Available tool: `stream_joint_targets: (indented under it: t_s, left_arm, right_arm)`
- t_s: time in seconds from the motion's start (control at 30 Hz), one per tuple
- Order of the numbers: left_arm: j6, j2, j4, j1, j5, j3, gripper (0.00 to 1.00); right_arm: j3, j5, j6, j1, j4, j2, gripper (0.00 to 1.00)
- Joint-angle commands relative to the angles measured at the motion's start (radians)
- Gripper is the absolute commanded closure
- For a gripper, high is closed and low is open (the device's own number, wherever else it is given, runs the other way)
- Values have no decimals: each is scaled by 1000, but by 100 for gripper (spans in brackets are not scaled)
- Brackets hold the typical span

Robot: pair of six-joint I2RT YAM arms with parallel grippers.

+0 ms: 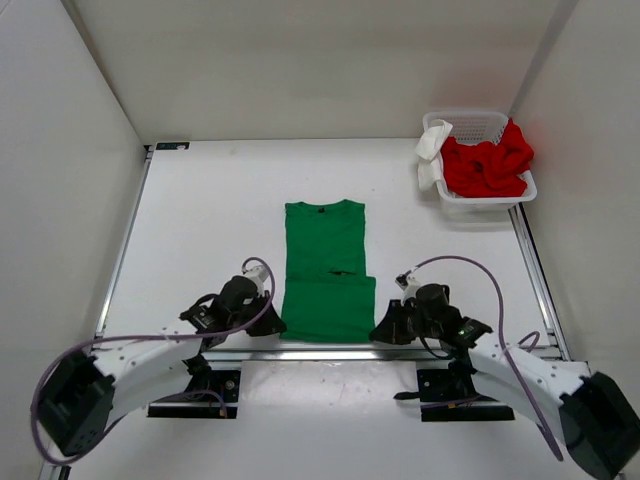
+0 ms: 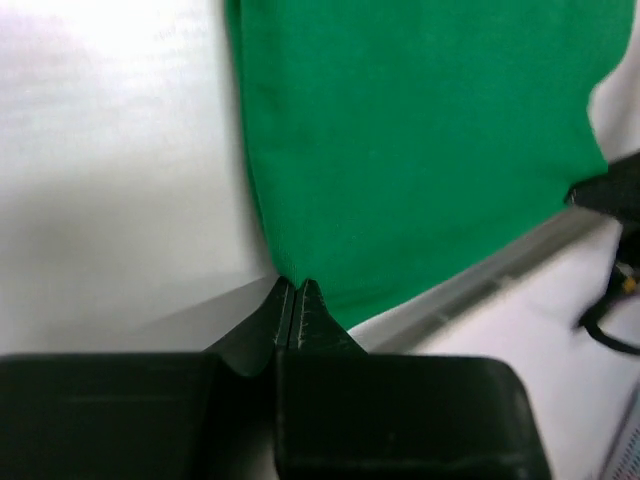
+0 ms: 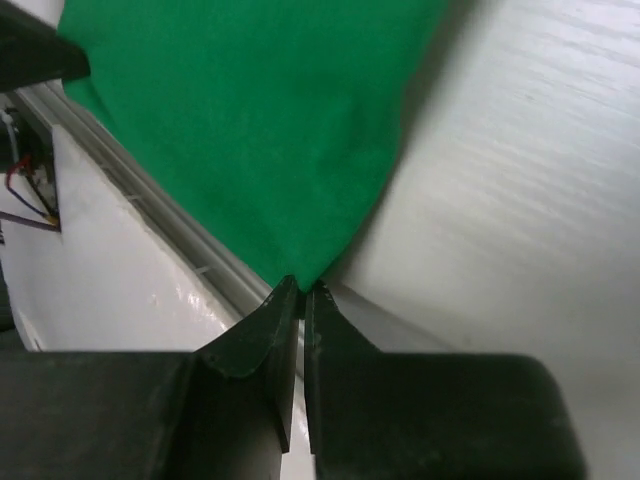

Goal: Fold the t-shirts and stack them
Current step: Grab one side of the 2/3 rectangular tshirt with both arms, then fold the long partially folded tshirt into a neat square

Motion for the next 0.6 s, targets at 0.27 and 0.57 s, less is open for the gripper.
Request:
stream_joint_targets:
  t_s: [0.27, 0.57]
  left_arm:
    - [139, 125, -249, 310, 191, 450, 100]
    - [161, 810, -230, 433, 133, 1039, 100]
  right_arm:
    - [548, -106, -217, -342, -246, 261, 100]
    - [1190, -209, -267, -452, -269, 970, 100]
